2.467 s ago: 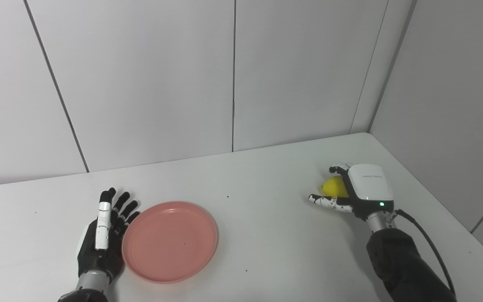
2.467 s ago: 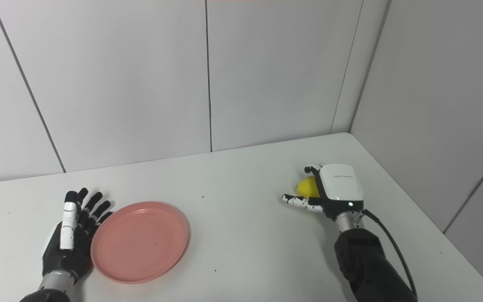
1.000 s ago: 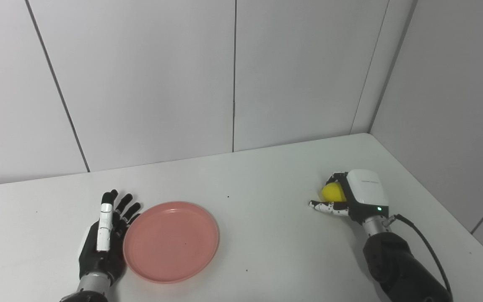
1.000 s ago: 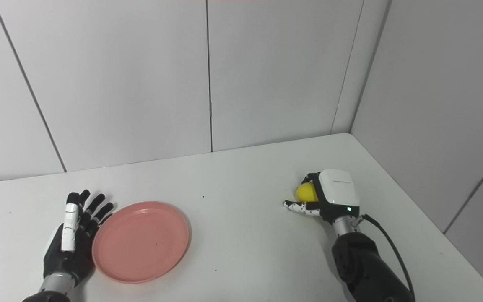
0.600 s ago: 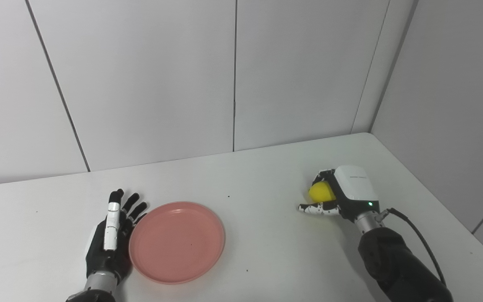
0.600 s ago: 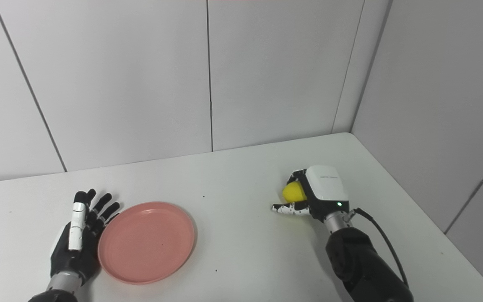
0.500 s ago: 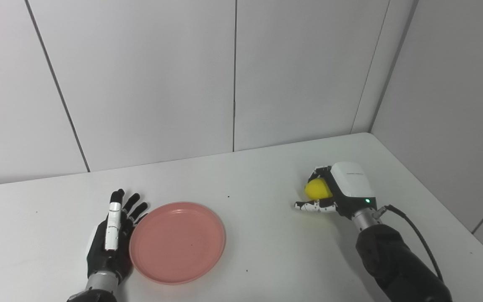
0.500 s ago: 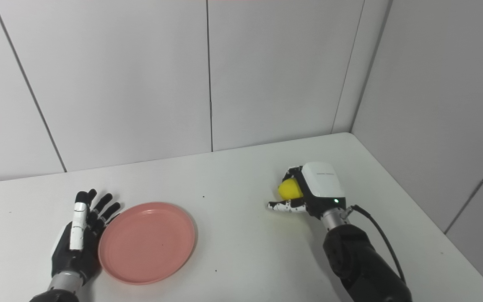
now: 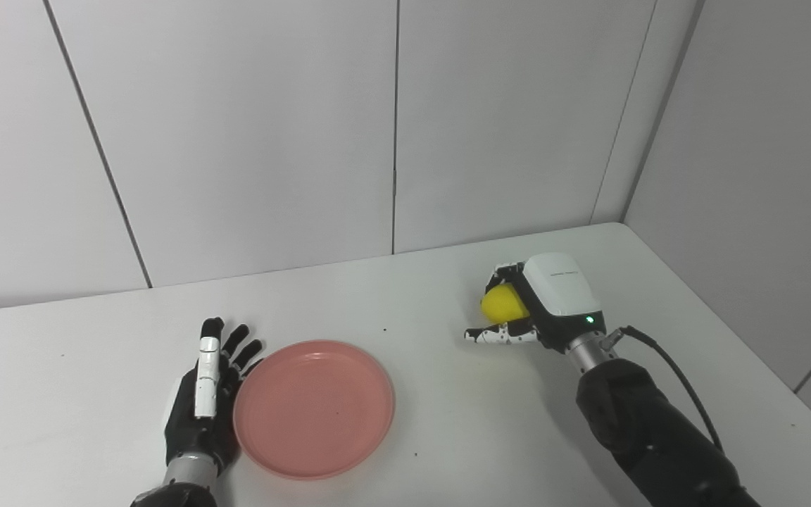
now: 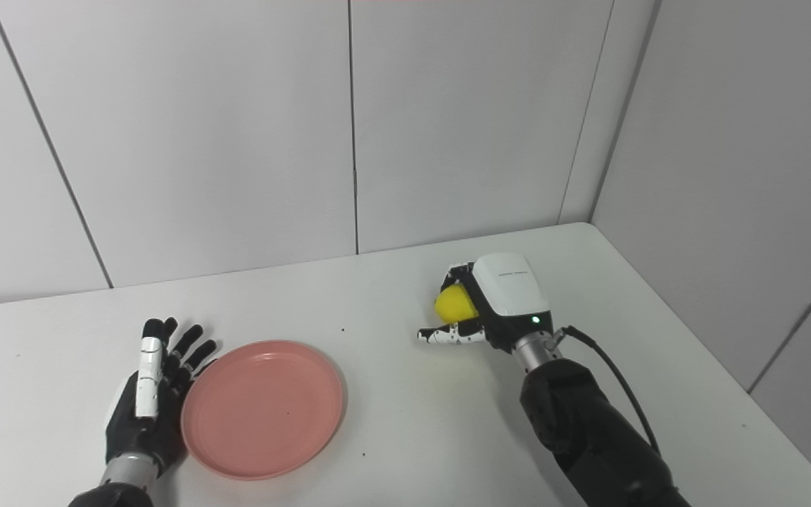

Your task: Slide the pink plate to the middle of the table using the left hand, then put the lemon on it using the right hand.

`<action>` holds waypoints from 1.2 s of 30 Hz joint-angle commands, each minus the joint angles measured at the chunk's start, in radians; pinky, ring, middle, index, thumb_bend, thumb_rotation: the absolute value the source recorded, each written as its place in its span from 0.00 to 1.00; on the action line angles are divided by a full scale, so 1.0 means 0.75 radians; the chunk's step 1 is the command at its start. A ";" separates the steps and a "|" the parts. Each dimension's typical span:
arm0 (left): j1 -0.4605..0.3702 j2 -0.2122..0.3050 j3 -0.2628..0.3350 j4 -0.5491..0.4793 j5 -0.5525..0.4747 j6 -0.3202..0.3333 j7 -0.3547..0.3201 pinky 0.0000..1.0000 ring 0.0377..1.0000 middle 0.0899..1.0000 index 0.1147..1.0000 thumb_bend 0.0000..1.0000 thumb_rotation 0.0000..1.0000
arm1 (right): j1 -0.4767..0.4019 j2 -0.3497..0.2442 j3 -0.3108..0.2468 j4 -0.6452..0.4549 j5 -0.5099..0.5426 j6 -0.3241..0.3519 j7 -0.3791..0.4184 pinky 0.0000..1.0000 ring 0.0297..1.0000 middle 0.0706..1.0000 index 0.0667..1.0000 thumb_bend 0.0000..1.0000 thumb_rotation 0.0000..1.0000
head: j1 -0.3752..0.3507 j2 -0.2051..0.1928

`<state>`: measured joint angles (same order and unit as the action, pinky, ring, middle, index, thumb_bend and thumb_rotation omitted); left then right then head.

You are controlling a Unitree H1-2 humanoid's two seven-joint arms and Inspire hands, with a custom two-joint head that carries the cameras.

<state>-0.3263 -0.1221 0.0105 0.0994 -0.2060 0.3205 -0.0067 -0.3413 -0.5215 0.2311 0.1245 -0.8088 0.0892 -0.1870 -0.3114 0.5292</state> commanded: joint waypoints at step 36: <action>0.020 -0.144 -0.075 0.006 0.122 0.011 0.108 0.81 0.85 0.91 1.00 0.75 0.86 | -0.168 0.093 0.002 -0.233 0.124 -0.174 0.254 0.22 0.25 0.30 0.38 0.57 0.40 | 0.312 0.016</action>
<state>-0.3163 -0.1925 -0.0377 0.0914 -0.1233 0.3371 0.0640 -0.4045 -0.4491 0.2380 -0.0140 -0.7217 0.0099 0.0107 -0.0798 0.5415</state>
